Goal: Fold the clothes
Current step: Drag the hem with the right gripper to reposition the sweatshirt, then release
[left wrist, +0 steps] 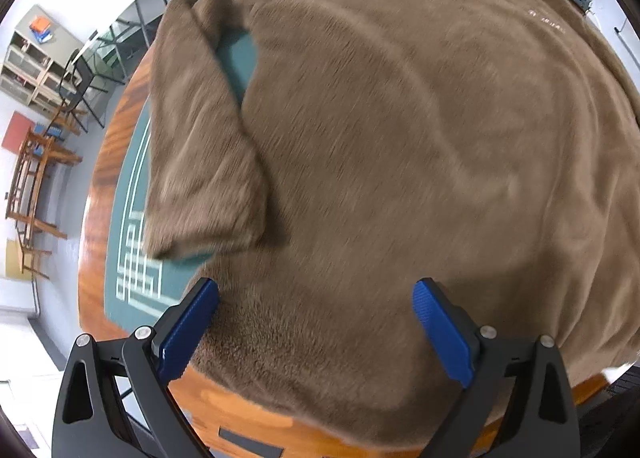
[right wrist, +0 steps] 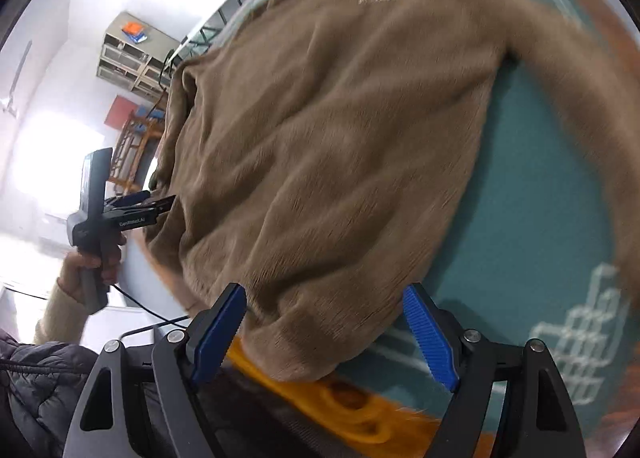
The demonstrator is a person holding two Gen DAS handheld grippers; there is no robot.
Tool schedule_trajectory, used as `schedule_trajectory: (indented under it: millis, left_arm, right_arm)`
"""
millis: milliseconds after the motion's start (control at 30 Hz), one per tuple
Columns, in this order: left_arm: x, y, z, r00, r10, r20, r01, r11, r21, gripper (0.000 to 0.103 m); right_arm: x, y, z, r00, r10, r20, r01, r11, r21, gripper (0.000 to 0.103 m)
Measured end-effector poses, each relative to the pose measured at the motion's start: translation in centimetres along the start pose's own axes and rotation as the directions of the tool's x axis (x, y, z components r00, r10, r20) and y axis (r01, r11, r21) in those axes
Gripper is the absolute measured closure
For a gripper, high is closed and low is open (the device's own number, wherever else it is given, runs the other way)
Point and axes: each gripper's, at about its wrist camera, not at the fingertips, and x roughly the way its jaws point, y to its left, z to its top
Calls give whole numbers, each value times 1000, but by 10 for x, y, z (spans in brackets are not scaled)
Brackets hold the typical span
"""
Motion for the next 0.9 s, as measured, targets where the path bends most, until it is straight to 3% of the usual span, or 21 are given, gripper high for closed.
schedule_trajectory:
  millis: [167, 200, 233, 333, 433, 567, 700, 800, 900]
  left_arm:
    - [0, 7, -2, 1000, -4, 3, 4, 1000, -30, 4]
    - [10, 29, 10, 1000, -4, 1, 4, 999, -32, 4]
    - [17, 43, 17, 1000, -4, -4, 4, 1000, -31, 4]
    - [27, 57, 23, 1000, -2, -27, 1, 1000, -22, 4]
    - [44, 79, 57, 999, -13, -46, 13, 1000, 3, 4]
    - [49, 92, 61, 995, -56, -85, 57, 998, 19, 2]
    - [57, 120, 80, 979, -149, -136, 142, 988, -63, 2]
    - [50, 140, 110, 988, -119, -98, 112, 991, -72, 2]
    - [36, 161, 149, 994, -104, -25, 102, 992, -76, 2]
  right_arm:
    - [14, 16, 1, 999, -16, -33, 14, 999, -52, 21]
    - [18, 20, 1, 999, -27, -44, 24, 997, -69, 26]
    - [23, 24, 1, 997, -45, -56, 40, 995, -91, 38]
    - [27, 29, -4, 989, -130, -68, 118, 980, -157, 67]
    - [20, 24, -9, 981, -164, -100, 143, 971, -193, 75]
    - [15, 9, -24, 971, -176, -163, 149, 975, -166, 75]
    - [11, 9, -25, 963, -195, -183, 162, 969, -184, 74]
    - [-1, 9, -11, 969, -179, -172, 151, 975, -164, 74]
    - [-28, 9, 18, 973, -215, -88, 199, 966, -164, 70]
